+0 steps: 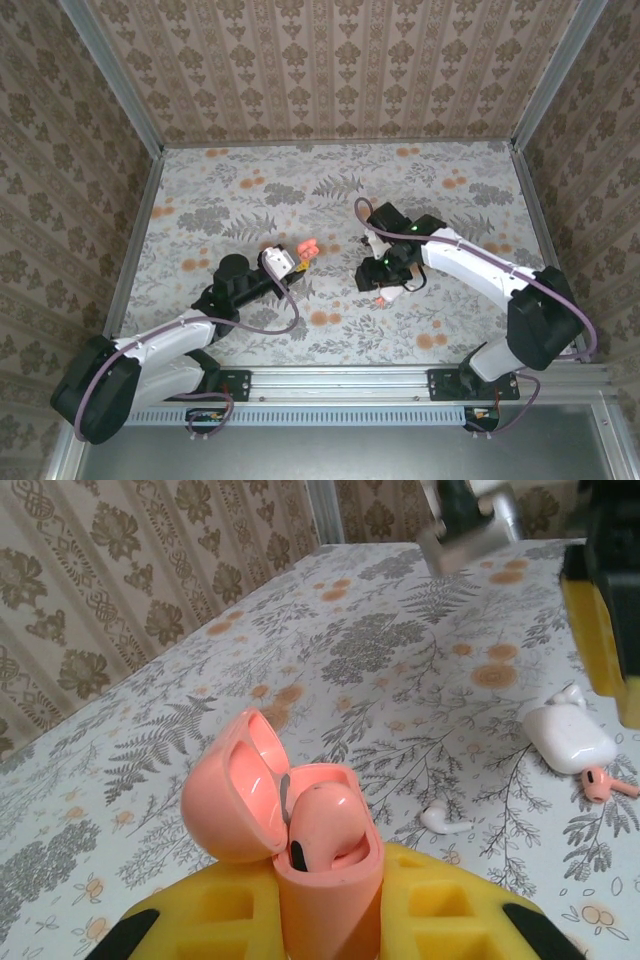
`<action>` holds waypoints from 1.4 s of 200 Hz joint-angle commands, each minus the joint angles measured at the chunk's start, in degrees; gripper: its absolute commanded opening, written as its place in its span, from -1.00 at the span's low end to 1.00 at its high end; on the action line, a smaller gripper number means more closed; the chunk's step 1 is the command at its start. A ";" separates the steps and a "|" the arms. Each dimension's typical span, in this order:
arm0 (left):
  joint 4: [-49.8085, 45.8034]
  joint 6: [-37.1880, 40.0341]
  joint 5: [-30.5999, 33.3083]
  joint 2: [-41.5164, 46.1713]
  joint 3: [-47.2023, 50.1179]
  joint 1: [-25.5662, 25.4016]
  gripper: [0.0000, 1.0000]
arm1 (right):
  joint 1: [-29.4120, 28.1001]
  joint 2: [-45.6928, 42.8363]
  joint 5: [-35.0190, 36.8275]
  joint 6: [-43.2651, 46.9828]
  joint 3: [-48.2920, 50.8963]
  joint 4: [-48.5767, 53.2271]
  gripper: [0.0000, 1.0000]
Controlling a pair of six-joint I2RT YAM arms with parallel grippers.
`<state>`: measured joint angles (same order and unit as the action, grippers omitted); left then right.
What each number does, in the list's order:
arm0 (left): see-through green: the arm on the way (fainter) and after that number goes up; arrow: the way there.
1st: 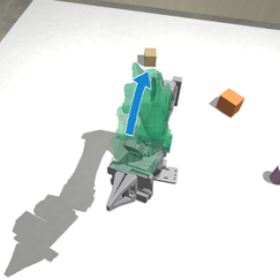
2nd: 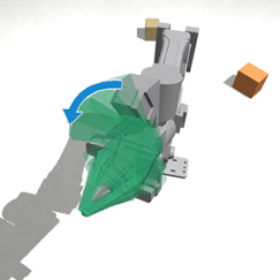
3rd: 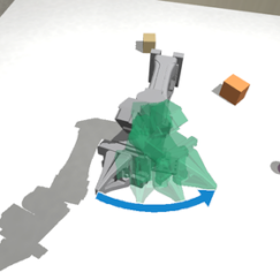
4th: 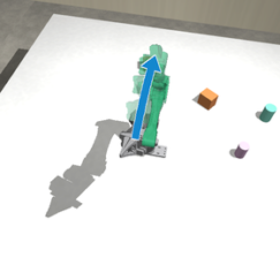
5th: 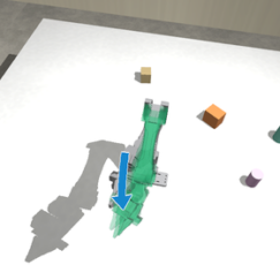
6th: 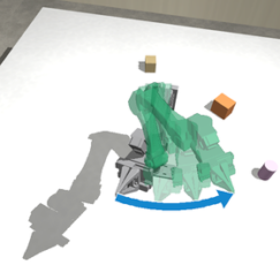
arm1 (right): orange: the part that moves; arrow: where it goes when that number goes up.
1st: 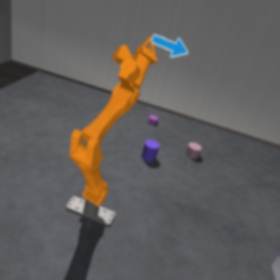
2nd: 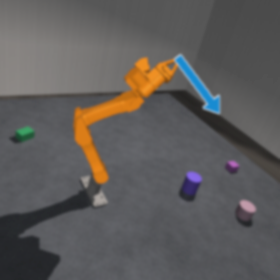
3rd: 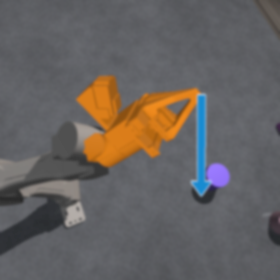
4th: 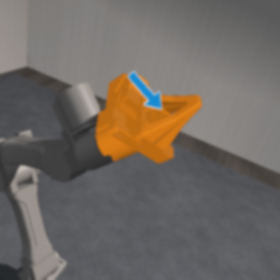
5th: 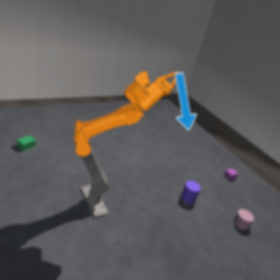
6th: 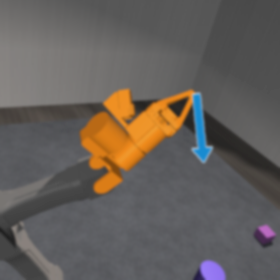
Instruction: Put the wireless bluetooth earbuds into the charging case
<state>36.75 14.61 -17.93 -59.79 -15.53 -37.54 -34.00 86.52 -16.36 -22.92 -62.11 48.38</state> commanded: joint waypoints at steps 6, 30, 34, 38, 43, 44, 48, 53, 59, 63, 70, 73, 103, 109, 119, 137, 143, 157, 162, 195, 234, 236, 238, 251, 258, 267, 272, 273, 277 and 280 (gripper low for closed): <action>-0.10 -0.03 1.69 0.37 -0.37 -0.54 -0.83 | 0.29 2.74 0.54 -4.97 2.45 3.43 0.05; -0.86 0.46 1.81 0.70 -0.29 -0.60 -0.83 | 0.34 5.12 0.46 -5.39 2.87 3.30 0.05; -0.97 0.50 1.83 0.77 -0.29 -0.59 -0.83 | 0.34 5.49 0.29 -5.51 2.87 3.26 0.05; -1.18 0.57 1.86 0.81 -0.28 -0.60 -0.83 | 0.34 5.89 0.07 -5.60 2.79 3.30 0.05; -1.32 0.64 2.00 0.95 -0.24 -0.61 -0.83 | 0.42 6.50 -0.34 -5.84 2.70 3.22 0.05; -1.37 0.70 2.01 0.97 -0.22 -0.61 -0.83 | 0.42 6.57 -0.43 -5.87 2.70 3.17 0.05; -1.48 0.68 2.08 1.09 -0.20 -0.61 -0.83 | 0.42 6.89 -0.81 -6.18 2.76 2.90 0.05; -1.51 0.75 2.24 1.25 -0.12 -0.61 -0.83 | 0.42 7.17 -1.39 -6.63 2.97 2.25 0.05; -1.39 0.55 2.61 1.42 0.06 -0.61 -0.83 | 0.39 7.51 -2.01 -7.21 3.25 1.28 0.05; -1.27 0.40 2.98 1.51 0.18 -0.54 -0.83 | 0.42 7.68 -2.36 -7.45 3.51 0.81 0.05; -0.96 0.17 3.25 1.60 0.30 -0.65 -0.82 | 0.42 8.21 -2.62 -7.89 3.69 0.21 0.04; -0.84 0.16 3.31 1.68 0.41 -0.61 -0.82 | 0.38 8.38 -2.56 -8.04 3.74 0.12 0.05; -1.07 0.13 3.50 1.95 0.52 -0.61 -0.82 | 0.78 10.33 -1.17 -8.26 2.96 1.08 0.07; -1.20 0.16 3.52 2.09 0.58 -0.61 -0.82 | 0.88 10.51 -1.26 -8.35 2.83 1.05 0.09; -1.32 0.15 3.69 2.29 0.68 -0.61 -0.82 | 1.08 10.62 -1.32 -8.52 2.88 0.43 0.11; -1.50 0.16 4.04 2.64 0.81 -0.60 -0.82 | 1.73 11.04 -1.10 -8.52 3.04 -0.48 0.12; -1.59 0.15 4.21 2.75 0.85 -0.60 -0.82 | 1.98 11.24 -0.98 -8.38 3.13 -0.82 0.12; -1.81 0.07 4.40 3.24 1.08 -0.61 -0.82 | 2.38 11.55 -1.03 -8.36 3.31 -2.01 0.12; -1.92 0.09 4.48 3.43 1.04 -0.61 -0.82 | 2.57 11.74 -1.11 -8.30 3.31 -2.36 0.12; -2.89 0.15 5.05 4.63 1.28 -0.61 -0.81 | 3.32 13.04 -0.31 -7.68 2.39 -3.68 0.13; -3.87 0.34 5.71 5.85 1.55 -0.61 -0.81 | 3.97 14.29 2.73 -6.01 -0.91 -2.94 0.13; -3.88 0.38 5.76 5.88 1.55 -0.61 -0.81 | 4.01 14.33 2.89 -5.87 -1.13 -2.68 0.12; -3.88 0.41 5.79 5.93 1.55 -0.61 -0.81 | 4.02 14.41 3.08 -5.72 -1.45 -2.48 0.12; -4.14 0.29 5.93 6.25 1.64 -0.61 -0.81 | 4.03 14.45 4.19 -4.85 -3.30 -0.37 0.12; -4.26 0.34 5.98 6.39 1.73 -0.61 -0.81 | 3.95 14.25 4.61 -4.48 -4.19 0.92 0.11; -4.40 0.25 6.14 6.44 1.81 -0.61 -0.81 | 3.77 13.76 5.33 -3.91 -5.36 2.85 0.09; -4.41 0.24 6.21 6.47 1.88 -0.61 -0.81 | 3.53 13.48 5.93 -3.64 -5.91 3.98 0.09; -4.36 0.24 6.23 6.50 1.90 -0.61 -0.81 | 3.51 13.45 6.05 -3.55 -6.00 4.08 0.09; -4.32 0.24 6.33 6.53 1.93 -0.61 -0.81 | 3.36 13.29 6.55 -3.34 -6.36 5.17 0.08; -4.30 0.24 6.40 6.45 1.97 -0.61 -0.81 | 3.21 13.15 6.97 -3.24 -6.68 5.86 0.08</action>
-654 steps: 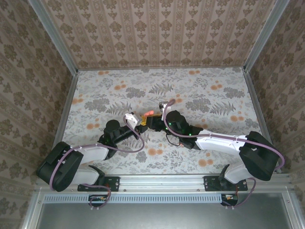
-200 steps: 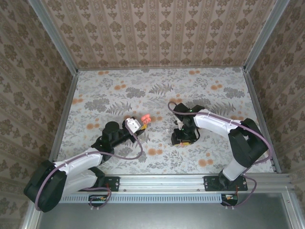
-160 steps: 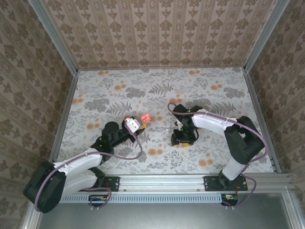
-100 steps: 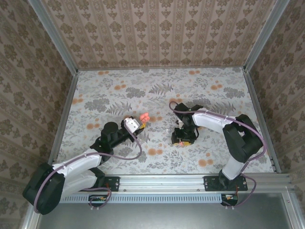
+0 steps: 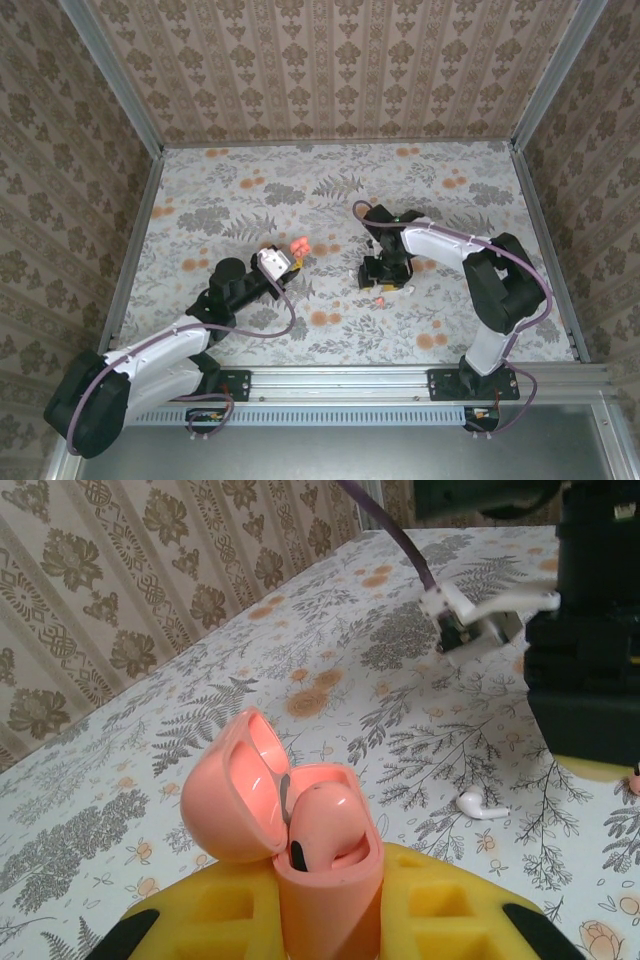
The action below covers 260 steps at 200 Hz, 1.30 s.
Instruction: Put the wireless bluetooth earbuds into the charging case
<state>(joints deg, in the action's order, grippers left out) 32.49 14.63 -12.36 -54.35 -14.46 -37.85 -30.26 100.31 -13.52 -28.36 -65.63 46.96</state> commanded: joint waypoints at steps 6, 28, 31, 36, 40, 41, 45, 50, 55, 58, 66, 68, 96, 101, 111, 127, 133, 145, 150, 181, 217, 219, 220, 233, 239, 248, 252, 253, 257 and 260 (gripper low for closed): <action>0.02 0.23 0.85 0.96 1.05 -0.34 -0.81 | -0.88 -0.96 5.08 2.33 -3.63 8.71 0.07; 0.13 0.22 0.85 0.70 1.10 -0.30 -0.81 | -2.44 -1.34 8.14 2.36 -4.83 13.17 0.03; 0.14 0.22 0.78 0.73 1.10 -0.26 -0.81 | -2.63 -1.20 8.36 2.33 -4.98 13.67 0.02; 0.15 0.22 0.83 0.59 1.10 -0.29 -0.81 | -3.00 -1.13 8.86 2.43 -5.16 14.29 0.01; 0.22 0.22 0.77 0.54 1.10 -0.34 -0.81 | -3.28 -1.02 9.08 2.48 -5.34 14.73 0.00; 0.21 0.22 0.76 0.55 1.10 -0.32 -0.81 | -3.39 -0.92 9.19 2.45 -5.45 14.82 0.00; 0.21 0.18 0.76 0.48 1.10 -0.30 -0.81 | -3.78 -0.76 9.47 2.45 -5.59 15.15 -0.01; 0.29 0.15 0.68 0.38 1.12 -0.30 -0.81 | -4.20 -0.46 9.81 2.58 -5.67 15.50 -0.02; 0.29 0.23 0.56 0.28 1.06 -0.30 -0.81 | -4.65 -0.16 10.08 2.62 -5.84 15.70 -0.02; 0.29 0.19 0.58 0.22 1.02 -0.30 -0.81 | -4.90 0.11 10.24 2.69 -5.94 15.74 -0.02; 0.39 0.18 0.50 0.20 1.01 -0.30 -0.81 | -5.46 0.74 10.58 2.77 -6.27 15.85 -0.03; 0.34 0.21 0.50 0.16 1.01 -0.30 -0.81 | -5.56 0.98 10.54 2.78 -6.31 15.81 -0.03; 0.38 0.06 0.48 0.11 0.92 -0.30 -0.81 | -6.89 3.71 10.11 3.14 -7.31 15.37 -0.04; 0.39 0.11 0.51 0.12 0.92 -0.32 -0.81 | -7.04 4.19 9.94 3.19 -7.45 15.12 -0.04; 0.38 -0.11 0.49 0.19 0.90 -0.38 -0.81 | -7.27 4.85 9.60 3.30 -7.67 14.74 -0.04; 0.13 -0.20 0.57 0.34 0.92 -0.37 -0.81 | -7.51 5.91 9.37 3.46 -7.84 14.24 -0.04; 0.12 -0.22 0.58 0.53 1.00 -0.30 -0.81 | -7.59 6.24 9.38 3.55 -7.94 14.19 -0.05; -0.10 -0.22 0.75 0.81 1.01 -0.34 -0.81 | -7.71 6.97 9.56 3.79 -8.09 14.13 -0.05; -0.19 -0.21 0.76 0.89 1.08 -0.36 -0.81 | -7.78 7.23 9.63 3.88 -8.09 14.13 -0.05; -0.50 -0.22 0.96 1.17 1.10 -0.36 -0.80 | -8.09 8.70 10.25 4.47 -8.11 13.82 -0.09; -0.52 -0.26 1.06 1.17 1.10 -0.35 -0.81 | -8.48 9.72 10.68 4.62 -8.09 13.34 -0.13; -0.59 -0.27 1.03 1.24 1.10 -0.33 -0.81 | -8.49 9.75 10.70 4.67 -8.11 13.40 -0.13; -0.59 -0.29 1.03 1.21 1.10 -0.27 -0.81 | -8.50 9.78 10.70 4.69 -8.07 13.37 -0.13; -0.76 -0.30 1.00 1.28 1.09 -0.39 -0.81 | -8.48 10.07 11.03 4.89 -7.92 13.28 -0.15; -0.76 -0.26 1.04 1.28 1.09 -0.38 -0.80 | -8.54 10.07 11.13 4.94 -7.94 13.28 -0.16; -0.78 -0.39 1.02 1.26 1.11 -0.38 -0.81 | -8.51 10.29 11.31 5.01 -7.85 13.16 -0.17; -0.76 -0.39 0.98 1.26 1.11 -0.39 -0.81 | -8.57 10.32 11.39 5.14 -7.85 13.16 -0.17; -0.76 -0.44 1.00 1.26 1.10 -0.39 -0.80 | -8.58 10.33 11.40 5.15 -7.85 13.11 -0.17; -0.84 -0.40 1.01 1.25 1.10 -0.33 -0.80 | -8.56 10.47 11.51 5.22 -7.91 13.15 -0.17; -0.84 -0.47 1.02 1.24 1.08 -0.36 -0.80 | -8.58 10.50 11.58 5.20 -7.90 13.16 -0.17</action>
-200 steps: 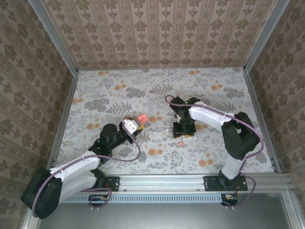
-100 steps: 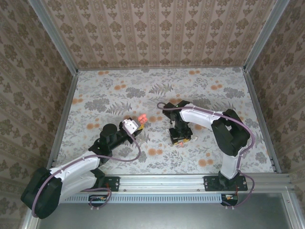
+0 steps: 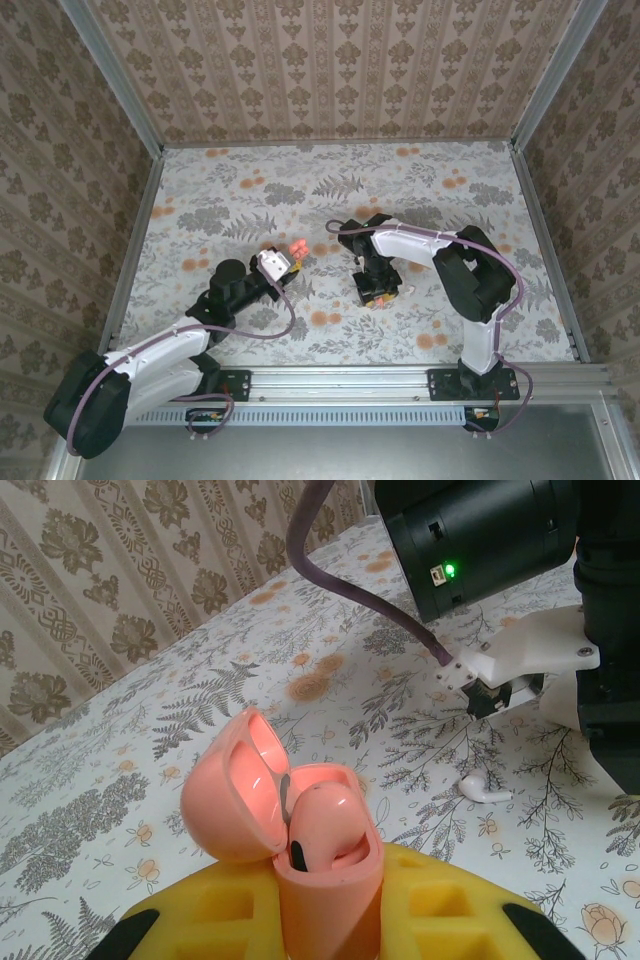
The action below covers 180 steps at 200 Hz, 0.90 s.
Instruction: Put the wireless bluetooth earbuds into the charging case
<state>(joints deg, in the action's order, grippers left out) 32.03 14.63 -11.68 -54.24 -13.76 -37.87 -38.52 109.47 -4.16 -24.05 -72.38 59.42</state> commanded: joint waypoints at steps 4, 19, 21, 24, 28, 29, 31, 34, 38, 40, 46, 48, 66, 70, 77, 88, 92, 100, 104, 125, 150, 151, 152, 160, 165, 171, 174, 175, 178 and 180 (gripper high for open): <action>-0.33 -0.48 0.35 1.08 0.35 -0.36 -0.80 | -0.28 1.36 2.32 1.00 -1.20 0.68 -0.18; -0.32 -0.48 0.43 1.15 0.40 -0.36 -0.81 | -0.28 1.79 2.54 1.16 -1.28 0.50 -0.19; -0.37 -0.48 0.48 1.15 0.40 -0.36 -0.80 | -0.31 1.91 2.51 1.15 -1.34 0.45 -0.19; -0.39 -0.48 0.51 1.15 0.40 -0.37 -0.80 | -0.31 2.01 2.50 1.17 -1.36 0.48 -0.20; -0.39 -0.48 0.51 1.13 0.42 -0.37 -0.80 | -0.29 2.15 2.45 1.21 -1.36 0.34 -0.23; -0.39 -0.48 0.56 1.14 0.41 -0.37 -0.81 | -0.31 2.19 2.47 1.20 -1.36 0.35 -0.23; -0.37 -0.48 0.53 1.11 0.45 -0.30 -0.80 | -0.32 2.21 2.47 1.31 -1.36 0.35 -0.24; -0.39 -0.55 0.52 1.12 0.33 -0.35 -0.81 | -0.32 2.31 2.47 1.40 -1.40 0.27 -0.25; -0.35 -0.57 0.52 1.15 0.35 -0.36 -0.81 | -0.32 2.47 2.45 1.41 -1.42 0.27 -0.25; -0.36 -0.61 0.52 1.15 0.32 -0.36 -0.81 | -0.28 2.56 2.55 1.43 -1.51 0.26 -0.25; -0.39 -0.66 0.52 1.15 0.31 -0.37 -0.80 | -0.31 2.69 2.58 1.51 -1.49 0.28 -0.26; -0.39 -0.70 0.52 1.15 0.31 -0.37 -0.80 | -0.28 2.77 2.58 1.54 -1.46 0.31 -0.26; -0.38 -0.88 0.52 1.08 0.37 -0.37 -0.80 | -0.32 3.25 2.58 1.69 -1.62 0.02 -0.28; -0.40 -0.92 0.59 1.07 0.33 -0.37 -0.81 | -0.31 3.36 2.56 1.73 -1.62 0.02 -0.30; -0.46 -0.90 0.61 1.06 0.30 -0.37 -0.80 | -0.31 3.36 2.51 1.84 -1.63 -0.07 -0.32; -0.40 -0.85 0.68 1.06 0.37 -0.37 -0.81 | -0.29 3.48 2.70 1.91 -1.60 -0.34 -0.36; -0.46 -0.92 0.69 1.06 0.34 -0.37 -0.81 | -0.31 3.57 2.68 1.97 -1.54 -0.44 -0.37; -0.47 -0.88 0.67 0.97 0.31 -0.36 -0.80 | -0.27 3.47 2.76 1.96 -1.49 -0.61 -0.39; -0.43 -0.91 0.69 0.87 0.32 -0.36 -0.80 | -0.31 3.54 2.76 1.99 -1.52 -0.69 -0.40; -0.41 -0.94 0.62 0.58 0.22 -0.36 -0.80 | -0.30 3.10 3.17 1.94 -1.17 -1.10 -0.45; -0.08 -1.30 0.52 -0.15 0.14 -0.37 -0.80 | -0.32 1.49 4.20 1.67 -0.31 -1.90 -0.47; -0.06 -1.28 0.52 -0.20 0.14 -0.37 -0.80 | -0.32 1.38 4.23 1.66 -0.22 -1.92 -0.47; -0.05 -1.37 0.48 -0.23 0.14 -0.37 -0.80 | -0.28 1.28 4.24 1.69 -0.22 -1.97 -0.47; 0.19 -1.45 0.35 -0.54 0.06 -0.37 -0.80 | -0.29 0.61 4.55 1.38 0.02 -2.31 -0.47; 0.35 -1.59 0.28 -0.81 0.06 -0.36 -0.80 | -0.30 0.09 4.73 1.11 0.17 -2.48 -0.48; 0.73 -1.86 0.21 -1.20 -0.03 -0.37 -0.80 | -0.32 -0.60 4.84 0.68 0.39 -2.99 -0.48; 0.97 -2.03 0.17 -1.53 -0.01 -0.37 -0.80 | -0.29 -0.98 4.89 0.39 0.40 -3.26 -0.48; 0.99 -2.18 0.17 -1.59 0.02 -0.37 -0.80 | -0.31 -1.13 4.88 0.31 0.44 -3.34 -0.48; 1.33 -2.38 0.13 -1.76 0.06 -0.37 -0.80 | -0.32 -1.61 4.93 -0.01 0.60 -3.57 -0.48; 1.64 -2.65 0.05 -1.95 0.12 -0.37 -0.80 | -0.32 -1.89 4.95 -0.20 0.65 -3.88 -0.48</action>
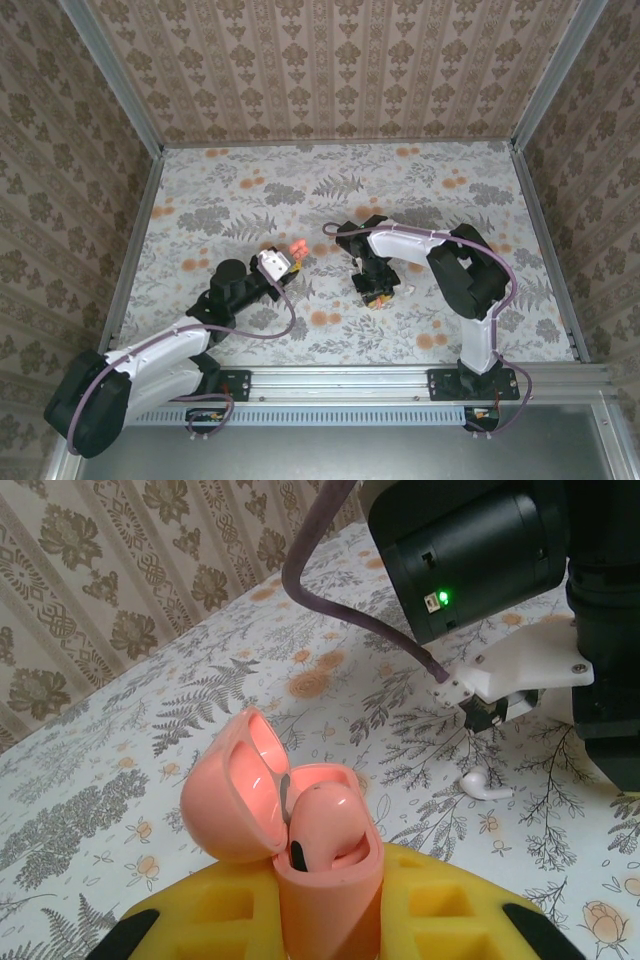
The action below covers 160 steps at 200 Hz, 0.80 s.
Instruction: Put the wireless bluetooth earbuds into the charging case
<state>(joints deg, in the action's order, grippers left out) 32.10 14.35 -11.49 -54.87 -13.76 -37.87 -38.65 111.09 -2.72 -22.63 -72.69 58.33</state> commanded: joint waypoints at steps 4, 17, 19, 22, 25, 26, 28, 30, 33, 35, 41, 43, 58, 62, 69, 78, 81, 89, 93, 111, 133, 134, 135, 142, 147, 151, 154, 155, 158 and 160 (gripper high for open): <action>2.27 -2.70 -0.17 -1.86 0.24 -0.37 -0.80 | -0.17 -4.24 3.51 -2.10 1.16 -3.31 -0.49; 5.28 -3.89 -0.99 -3.57 1.03 -0.37 -0.80 | -0.39 -6.59 3.69 -3.72 1.70 -5.32 -0.49; 5.75 -4.07 -1.17 -3.79 1.15 -0.37 -0.80 | -0.40 -7.11 3.69 -3.93 1.87 -5.68 -0.49; 6.38 -4.21 -1.54 -4.22 1.25 -0.35 -0.80 | -0.53 -7.84 3.64 -4.27 2.04 -6.23 -0.50; 6.98 -4.46 -1.90 -4.60 1.37 -0.36 -0.81 | -0.61 -8.52 3.72 -4.59 2.23 -6.63 -0.50; 7.04 -4.53 -2.02 -4.75 1.41 -0.32 -0.81 | -0.62 -8.78 3.79 -4.65 2.30 -6.81 -0.50; 7.44 -4.69 -2.24 -5.08 1.44 -0.35 -0.81 | -0.70 -9.27 3.85 -4.93 2.46 -7.15 -0.50; 7.76 -4.75 -2.51 -5.31 1.50 -0.36 -0.80 | -0.71 -9.70 3.95 -5.13 2.57 -7.50 -0.50; 8.23 -4.89 -2.94 -5.58 1.50 -0.34 -0.80 | -0.80 -10.47 4.12 -5.43 2.75 -8.05 -0.51; 8.53 -4.93 -3.28 -5.90 1.47 -0.36 -0.81 | -0.83 -10.98 4.23 -5.59 2.99 -8.47 -0.51; 9.53 -5.07 -4.26 -6.69 1.53 -0.37 -0.81 | -1.10 -12.51 4.51 -6.00 3.58 -9.82 -0.51; 9.88 -5.09 -4.60 -6.95 1.54 -0.37 -0.81 | -1.08 -13.05 4.60 -6.15 3.73 -10.34 -0.51; 13.41 -5.34 -5.82 -8.65 1.98 -0.37 -0.81 | -2.22 -17.16 6.22 -7.24 5.66 -14.37 -0.51; 14.12 -5.39 -5.91 -9.01 1.98 -0.30 -0.82 | -2.44 -18.25 6.51 -7.46 6.19 -15.57 -0.51; 14.80 -5.32 -6.06 -9.72 1.85 -0.33 -0.82 | -2.84 -20.09 6.76 -7.76 7.14 -17.71 -0.51; 14.76 -5.23 -6.49 -10.51 1.56 -0.36 -0.82 | -3.33 -22.23 7.25 -8.19 8.44 -20.42 -0.51; 14.75 -5.16 -6.76 -10.80 1.37 -0.36 -0.82 | -3.47 -22.93 7.37 -8.29 8.88 -21.22 -0.51; 14.67 -5.15 -7.54 -11.33 1.11 -0.35 -0.82 | -3.92 -24.72 7.68 -8.39 10.20 -23.79 -0.51; 14.74 -5.20 -7.95 -11.60 0.90 -0.39 -0.82 | -4.15 -25.59 7.78 -8.34 10.73 -25.07 -0.51; 14.75 -5.64 -9.42 -12.42 0.15 -0.45 -0.82 | -4.95 -29.21 8.55 -7.58 13.58 -31.08 -0.52; 15.01 -6.15 -10.60 -13.24 -0.62 -0.44 -0.83 | -5.77 -33.85 9.05 -5.62 16.67 -37.68 -0.53; 15.05 -6.16 -10.68 -13.24 -0.64 -0.45 -0.82 | -5.84 -34.06 9.05 -5.47 16.77 -37.98 -0.53; 15.08 -6.21 -10.71 -13.29 -0.65 -0.41 -0.82 | -5.87 -34.21 9.05 -5.39 16.87 -38.27 -0.53; 15.27 -6.37 -11.09 -13.56 -0.95 -0.45 -0.83 | -6.16 -35.38 9.05 -4.46 17.78 -40.25 -0.53; 15.43 -6.55 -11.46 -13.74 -1.21 -0.45 -0.83 | -6.30 -36.12 8.98 -3.86 18.20 -41.63 -0.53; 15.60 -6.66 -11.87 -13.97 -1.37 -0.45 -0.83 | -6.39 -36.63 8.92 -3.27 18.51 -42.65 -0.53; 15.70 -6.76 -12.09 -14.07 -1.55 -0.45 -0.83 | -6.47 -37.02 8.81 -2.83 18.83 -43.32 -0.53; 15.75 -6.73 -12.12 -14.10 -1.58 -0.45 -0.83 | -6.50 -37.09 8.76 -2.71 18.86 -43.53 -0.53; 15.98 -6.79 -12.46 -14.25 -1.68 -0.45 -0.83 | -6.56 -37.43 8.66 -2.32 19.05 -44.16 -0.53; 16.05 -6.90 -12.61 -14.40 -1.77 -0.45 -0.83 | -6.60 -37.59 8.62 -2.06 19.20 -44.59 -0.53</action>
<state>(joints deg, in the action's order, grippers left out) 44.64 9.37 -20.45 -68.47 -12.73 -37.87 -44.49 77.08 4.36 -28.03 -55.22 23.51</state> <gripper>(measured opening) 0.195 0.239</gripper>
